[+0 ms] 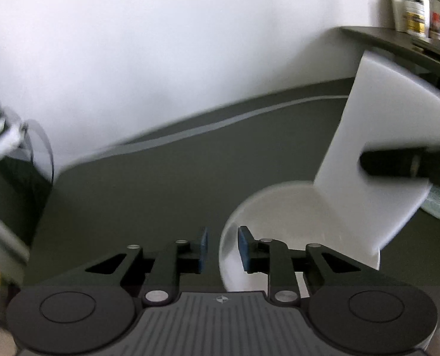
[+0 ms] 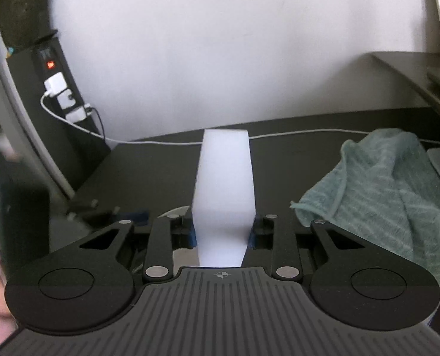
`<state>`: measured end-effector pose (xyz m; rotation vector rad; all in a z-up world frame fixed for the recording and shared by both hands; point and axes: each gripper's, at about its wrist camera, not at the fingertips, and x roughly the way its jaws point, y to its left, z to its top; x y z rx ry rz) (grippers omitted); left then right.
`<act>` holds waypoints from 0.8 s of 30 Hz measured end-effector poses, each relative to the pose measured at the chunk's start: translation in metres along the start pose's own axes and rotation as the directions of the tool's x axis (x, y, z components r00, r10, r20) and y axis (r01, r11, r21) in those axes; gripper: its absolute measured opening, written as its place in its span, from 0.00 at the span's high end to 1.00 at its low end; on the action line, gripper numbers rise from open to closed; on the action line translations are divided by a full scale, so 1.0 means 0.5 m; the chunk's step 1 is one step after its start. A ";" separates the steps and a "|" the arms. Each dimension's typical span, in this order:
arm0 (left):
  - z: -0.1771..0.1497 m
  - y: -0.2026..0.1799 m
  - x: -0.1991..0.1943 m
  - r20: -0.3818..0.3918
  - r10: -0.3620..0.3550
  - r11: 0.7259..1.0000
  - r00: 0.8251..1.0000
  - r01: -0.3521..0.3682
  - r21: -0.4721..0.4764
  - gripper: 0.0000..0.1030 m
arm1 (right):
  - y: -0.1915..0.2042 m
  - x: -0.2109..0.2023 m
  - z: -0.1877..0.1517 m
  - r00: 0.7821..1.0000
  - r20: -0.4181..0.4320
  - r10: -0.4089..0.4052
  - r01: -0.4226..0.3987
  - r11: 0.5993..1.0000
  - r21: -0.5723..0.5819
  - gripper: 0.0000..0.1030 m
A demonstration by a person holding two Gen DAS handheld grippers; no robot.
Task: Clean bowl
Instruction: 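Lift the sponge out and press it back into the bowl while the left gripper holds the rim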
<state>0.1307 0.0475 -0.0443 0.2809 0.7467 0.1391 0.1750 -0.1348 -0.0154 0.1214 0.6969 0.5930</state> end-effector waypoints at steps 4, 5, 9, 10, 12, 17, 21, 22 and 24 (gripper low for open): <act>0.010 -0.018 0.018 0.009 0.003 0.997 1.000 -0.003 0.081 0.81 | 0.002 0.004 0.005 1.000 -0.006 0.011 -0.011 1.000 0.002 0.70; 0.010 -0.019 0.020 -0.001 0.000 0.997 1.000 0.000 0.079 0.82 | 0.002 0.005 0.005 1.000 -0.006 0.010 -0.010 1.000 -0.001 0.70; 0.005 -0.011 0.011 -0.076 0.057 0.998 0.995 -0.059 -0.021 0.89 | 0.008 0.017 0.009 1.000 -0.008 0.015 -0.015 1.000 -0.010 0.70; 0.003 -0.005 0.007 -0.096 0.058 0.997 0.994 -0.063 -0.052 0.90 | 0.011 0.020 0.010 1.000 -0.008 0.022 -0.022 1.000 -0.012 0.70; -0.002 0.007 0.001 -0.125 0.048 0.992 0.991 -0.061 -0.108 0.91 | 0.016 0.024 0.012 0.999 -0.008 0.038 -0.038 0.999 -0.017 0.70; -0.012 0.009 -0.010 -0.130 0.030 0.986 0.991 -0.051 -0.158 0.91 | 0.046 0.051 0.001 0.994 -0.052 0.101 -0.104 0.993 -0.049 0.69; -0.012 0.001 -0.014 -0.128 0.029 0.986 0.991 -0.049 -0.157 0.91 | 0.036 0.103 -0.013 0.988 -0.120 0.097 -0.099 0.995 -0.013 0.69; -0.012 -0.005 -0.016 -0.126 0.034 0.988 0.991 -0.053 -0.148 0.90 | 0.033 0.116 -0.019 0.989 -0.134 0.068 -0.071 0.997 -0.014 0.70; -0.013 -0.009 -0.017 -0.121 0.042 0.989 0.992 -0.058 -0.136 0.90 | 0.030 0.127 -0.026 0.989 -0.143 0.029 -0.033 0.999 -0.024 0.70</act>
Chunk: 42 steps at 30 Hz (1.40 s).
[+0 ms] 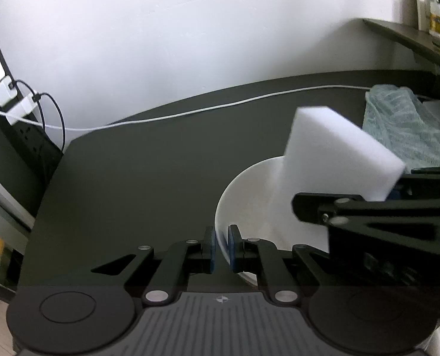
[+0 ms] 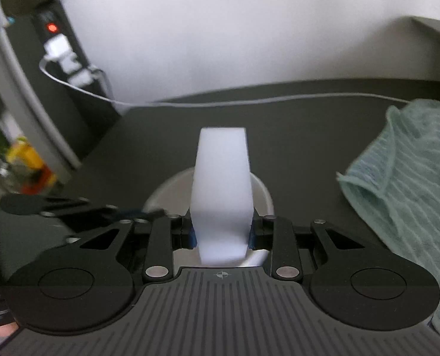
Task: Clean bowl
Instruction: 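Lift the sponge out and press it back into the bowl while the left gripper holds the rim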
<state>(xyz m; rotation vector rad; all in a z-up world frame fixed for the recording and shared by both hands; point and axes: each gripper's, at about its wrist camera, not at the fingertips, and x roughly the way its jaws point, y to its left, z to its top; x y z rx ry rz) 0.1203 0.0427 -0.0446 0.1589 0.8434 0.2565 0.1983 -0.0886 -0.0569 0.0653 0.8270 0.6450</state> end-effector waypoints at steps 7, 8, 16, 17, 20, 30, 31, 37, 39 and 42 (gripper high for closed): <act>-0.013 0.010 0.007 -0.005 -0.024 1.000 1.000 0.024 0.005 0.89 | 0.030 -0.050 0.003 0.993 0.073 -0.090 0.098 0.989 -0.115 0.70; -0.014 0.009 0.005 -0.004 -0.024 1.000 1.000 0.024 0.006 0.89 | 0.033 -0.062 0.005 0.991 0.088 -0.097 0.108 0.986 -0.126 0.70; -0.018 0.012 0.003 -0.003 -0.028 1.000 1.000 0.028 0.001 0.89 | 0.049 -0.092 0.031 0.983 0.147 -0.109 0.131 0.979 -0.154 0.70; -0.018 0.012 0.003 -0.002 -0.027 1.000 1.000 0.027 0.001 0.89 | 0.049 -0.081 0.029 0.987 0.131 -0.096 0.116 0.982 -0.152 0.70; -0.020 0.005 0.001 -0.002 -0.026 1.000 1.000 0.026 0.006 0.89 | 0.042 -0.033 0.024 0.998 0.056 -0.037 0.043 0.993 -0.108 0.70; -0.019 0.007 -0.002 0.001 -0.027 1.000 1.000 0.027 0.009 0.85 | -0.002 -0.083 0.020 0.990 0.131 -0.057 0.056 0.998 0.010 0.70; -0.018 0.009 -0.004 0.008 -0.033 0.999 0.999 0.033 0.006 0.84 | -0.003 -0.100 0.023 0.986 0.154 -0.064 0.063 0.998 0.006 0.70; 0.017 -0.017 0.000 0.124 -0.002 0.974 0.992 -0.026 0.225 0.72 | -0.018 -0.115 0.024 0.989 0.146 -0.016 0.013 1.000 0.024 0.70; 0.019 -0.029 0.014 0.127 -0.008 0.959 0.992 -0.029 0.283 0.71 | -0.020 -0.108 0.021 0.991 0.135 -0.015 0.013 1.000 0.021 0.70; 0.016 -0.035 0.032 0.105 -0.031 0.954 0.994 -0.002 0.301 0.78 | -0.021 -0.101 0.013 0.992 0.125 0.001 -0.004 1.000 0.022 0.70</act>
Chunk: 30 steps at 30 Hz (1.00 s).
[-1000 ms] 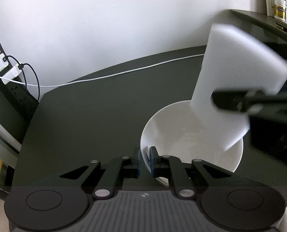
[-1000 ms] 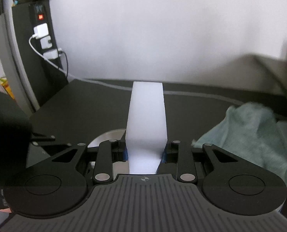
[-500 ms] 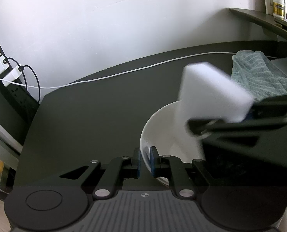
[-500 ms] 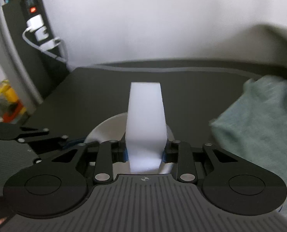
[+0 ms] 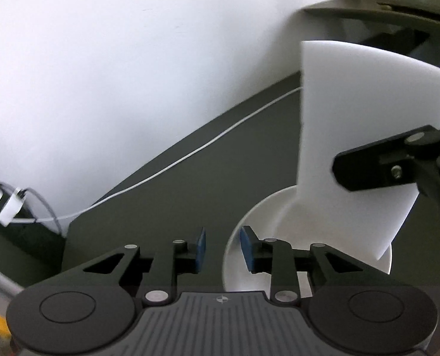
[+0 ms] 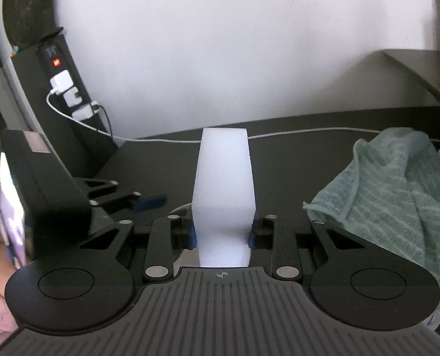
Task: Clean bowl
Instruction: 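Lift the sponge out and press it back into the bowl while the left gripper holds the rim, then wipe the sponge along the bowl wall while the left gripper steadies the bowl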
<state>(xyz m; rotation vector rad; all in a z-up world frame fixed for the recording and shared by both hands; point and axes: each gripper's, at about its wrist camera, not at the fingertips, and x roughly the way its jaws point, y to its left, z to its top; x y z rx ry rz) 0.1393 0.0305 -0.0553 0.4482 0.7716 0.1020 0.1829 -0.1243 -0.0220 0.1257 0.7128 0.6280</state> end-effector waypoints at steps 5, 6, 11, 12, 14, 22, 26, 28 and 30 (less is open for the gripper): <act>-0.020 0.024 -0.004 -0.105 0.004 0.976 0.995 -0.026 -0.216 0.88 | 0.002 0.018 0.007 1.000 0.004 0.000 0.000 1.000 -0.012 0.70; -0.024 0.030 -0.009 -0.122 -0.002 0.966 0.993 -0.030 -0.258 0.90 | 0.003 0.020 0.009 1.000 0.006 -0.004 0.004 1.000 -0.014 0.70; -0.046 0.056 -0.026 -0.147 -0.087 0.910 0.985 0.019 -0.415 0.91 | 0.012 0.030 0.008 0.999 -0.012 0.037 -0.037 0.999 -0.007 0.69; -0.048 0.056 -0.027 -0.146 -0.093 0.908 0.985 0.023 -0.418 0.91 | 0.016 0.035 0.004 0.998 -0.027 0.055 -0.055 0.998 -0.007 0.69; -0.053 0.054 -0.029 -0.141 -0.096 0.908 0.985 0.029 -0.418 0.91 | 0.022 0.048 -0.005 0.995 -0.066 0.078 -0.079 0.997 -0.006 0.68; -0.058 0.055 -0.029 -0.133 -0.097 0.914 0.986 0.035 -0.404 0.90 | 0.018 0.051 -0.020 0.994 -0.097 0.042 -0.043 0.999 -0.010 0.58; -0.059 0.050 -0.038 -0.130 -0.089 0.918 0.988 0.031 -0.396 0.90 | 0.016 0.049 -0.018 0.995 -0.085 0.047 -0.045 0.999 0.017 0.56; -0.060 0.051 -0.040 -0.128 -0.089 0.919 0.988 0.032 -0.393 0.90 | 0.015 0.059 -0.019 0.994 -0.096 0.048 -0.045 0.998 0.036 0.70; -0.061 0.056 -0.039 -0.126 -0.092 0.919 0.988 0.035 -0.393 0.89 | 0.021 0.068 -0.023 0.995 -0.096 0.034 -0.030 0.999 0.035 0.70</act>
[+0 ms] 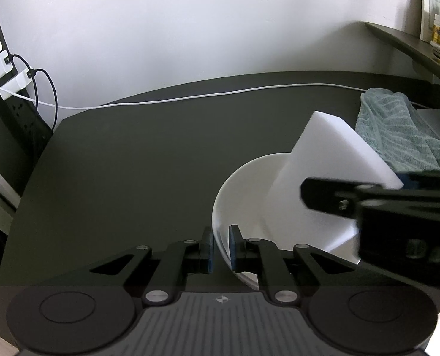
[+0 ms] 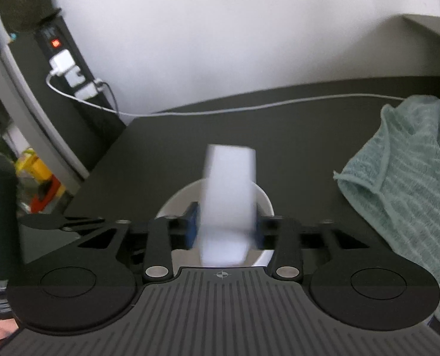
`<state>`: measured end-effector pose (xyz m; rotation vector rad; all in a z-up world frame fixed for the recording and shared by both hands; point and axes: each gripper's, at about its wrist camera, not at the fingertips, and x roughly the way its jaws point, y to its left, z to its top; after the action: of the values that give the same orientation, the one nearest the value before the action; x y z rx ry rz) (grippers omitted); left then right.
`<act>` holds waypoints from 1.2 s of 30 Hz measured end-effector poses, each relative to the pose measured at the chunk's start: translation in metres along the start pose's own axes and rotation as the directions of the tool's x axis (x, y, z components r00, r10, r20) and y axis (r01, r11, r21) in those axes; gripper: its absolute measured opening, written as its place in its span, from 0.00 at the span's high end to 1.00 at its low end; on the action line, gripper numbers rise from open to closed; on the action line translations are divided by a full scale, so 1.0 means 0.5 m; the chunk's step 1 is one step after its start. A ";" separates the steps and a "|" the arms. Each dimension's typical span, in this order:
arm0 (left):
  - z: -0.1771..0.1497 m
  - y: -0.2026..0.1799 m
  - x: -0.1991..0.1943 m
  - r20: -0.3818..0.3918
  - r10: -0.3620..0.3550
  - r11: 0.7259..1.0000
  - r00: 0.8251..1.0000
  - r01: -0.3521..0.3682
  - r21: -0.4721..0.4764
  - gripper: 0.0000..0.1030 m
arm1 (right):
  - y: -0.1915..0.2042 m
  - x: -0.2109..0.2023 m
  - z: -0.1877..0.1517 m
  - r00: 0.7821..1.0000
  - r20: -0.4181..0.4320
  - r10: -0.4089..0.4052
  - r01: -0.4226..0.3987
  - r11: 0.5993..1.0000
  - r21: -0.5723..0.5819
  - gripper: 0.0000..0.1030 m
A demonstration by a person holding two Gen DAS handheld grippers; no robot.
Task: Clean bowl
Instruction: 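Wipe the sponge along the bowl wall while the left gripper steadies the bowl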
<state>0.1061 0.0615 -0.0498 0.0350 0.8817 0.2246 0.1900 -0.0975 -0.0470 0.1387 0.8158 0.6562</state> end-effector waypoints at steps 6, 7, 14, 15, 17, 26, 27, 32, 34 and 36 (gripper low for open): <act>0.000 0.001 0.001 0.005 0.004 1.000 1.000 -0.004 0.009 0.89 | 0.023 -0.004 0.006 0.998 0.011 0.059 -0.059 0.998 -0.023 0.70; 0.000 0.000 0.001 0.006 0.007 1.000 1.000 -0.007 0.011 0.89 | 0.024 0.006 0.005 0.999 0.002 0.040 -0.040 0.999 -0.030 0.70; -0.002 -0.007 0.002 0.010 0.029 0.999 1.000 -0.029 0.035 0.88 | 0.018 -0.027 0.013 0.992 0.075 -0.102 0.108 0.991 -0.081 0.71; -0.002 -0.007 0.001 0.011 0.027 0.999 1.000 -0.028 0.035 0.88 | 0.014 -0.040 0.015 0.990 0.092 -0.106 0.113 0.991 -0.075 0.71; -0.004 -0.006 0.001 0.012 0.025 0.999 1.000 -0.026 0.033 0.88 | 0.005 -0.084 0.023 0.982 0.160 -0.100 0.110 0.992 -0.054 0.70; -0.005 -0.008 0.002 0.014 0.031 0.999 0.999 -0.031 0.036 0.88 | 0.014 0.000 0.019 0.999 0.043 0.010 -0.009 1.000 -0.027 0.70; -0.005 -0.009 0.002 0.014 0.032 0.999 0.999 -0.033 0.037 0.88 | 0.019 0.020 0.015 1.000 0.020 0.002 -0.001 0.999 -0.035 0.70; -0.003 -0.009 0.005 0.017 0.031 0.998 0.999 -0.032 0.054 0.87 | 0.008 -0.013 0.022 0.995 0.071 -0.075 0.079 0.995 -0.053 0.70; -0.001 -0.011 0.004 0.021 0.034 0.996 0.999 -0.036 0.079 0.85 | -0.007 -0.049 0.028 0.990 0.114 -0.083 0.088 0.995 -0.040 0.70; 0.004 -0.010 0.001 0.042 0.046 0.993 0.998 -0.050 0.103 0.84 | -0.019 -0.080 0.030 0.985 0.155 -0.078 0.086 0.995 -0.045 0.70</act>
<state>0.1090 0.0572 -0.0496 0.1570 0.8531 0.2221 0.1853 -0.1266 -0.0150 0.1066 0.6527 0.5808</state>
